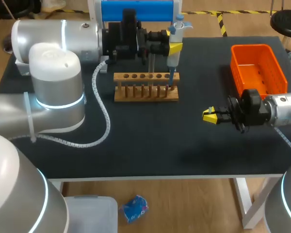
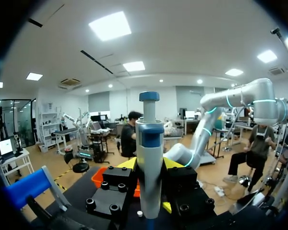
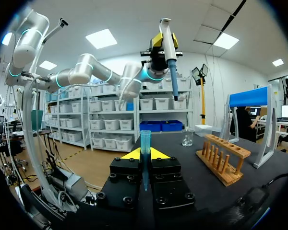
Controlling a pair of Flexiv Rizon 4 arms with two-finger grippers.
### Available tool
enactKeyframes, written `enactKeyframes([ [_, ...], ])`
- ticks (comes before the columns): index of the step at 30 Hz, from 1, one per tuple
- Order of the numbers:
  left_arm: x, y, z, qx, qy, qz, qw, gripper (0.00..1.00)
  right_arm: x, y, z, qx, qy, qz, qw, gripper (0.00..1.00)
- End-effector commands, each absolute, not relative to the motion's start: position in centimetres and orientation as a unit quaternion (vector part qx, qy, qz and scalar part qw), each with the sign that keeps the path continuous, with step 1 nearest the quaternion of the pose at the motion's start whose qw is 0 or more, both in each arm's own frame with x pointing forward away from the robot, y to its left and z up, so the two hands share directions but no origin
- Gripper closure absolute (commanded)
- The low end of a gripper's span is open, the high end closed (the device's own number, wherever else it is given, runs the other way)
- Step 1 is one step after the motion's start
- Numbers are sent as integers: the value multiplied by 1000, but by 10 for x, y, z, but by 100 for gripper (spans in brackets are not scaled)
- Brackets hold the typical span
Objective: Invert the test tube, pick up the pipette, mount the tip to pipette, aspirate from beaker and dispense into the tube, eject the tip, return the pipette, and cap with the stopper.
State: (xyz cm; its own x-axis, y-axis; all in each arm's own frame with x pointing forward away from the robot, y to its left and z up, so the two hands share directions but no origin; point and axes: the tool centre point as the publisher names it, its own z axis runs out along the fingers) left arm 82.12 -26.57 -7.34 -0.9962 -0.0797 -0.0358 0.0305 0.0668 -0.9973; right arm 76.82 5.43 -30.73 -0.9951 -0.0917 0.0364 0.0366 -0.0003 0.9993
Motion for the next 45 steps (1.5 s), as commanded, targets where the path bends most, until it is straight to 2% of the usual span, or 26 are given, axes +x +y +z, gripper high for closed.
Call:
enactKeyframes([
  [1,824,-265,-77,-17,730,-682,32,100,769,54,-308,21,-705,-707,46,100],
  [9,824,-265,-80,-23,729,-684,24,100,776,64,-307,23,-706,-707,32,100],
  [29,824,-265,-80,-23,729,-684,24,100,800,146,-299,54,-694,-717,21,100],
  [45,824,-265,-80,-23,729,-684,24,100,800,146,-299,54,-694,-717,21,100],
])
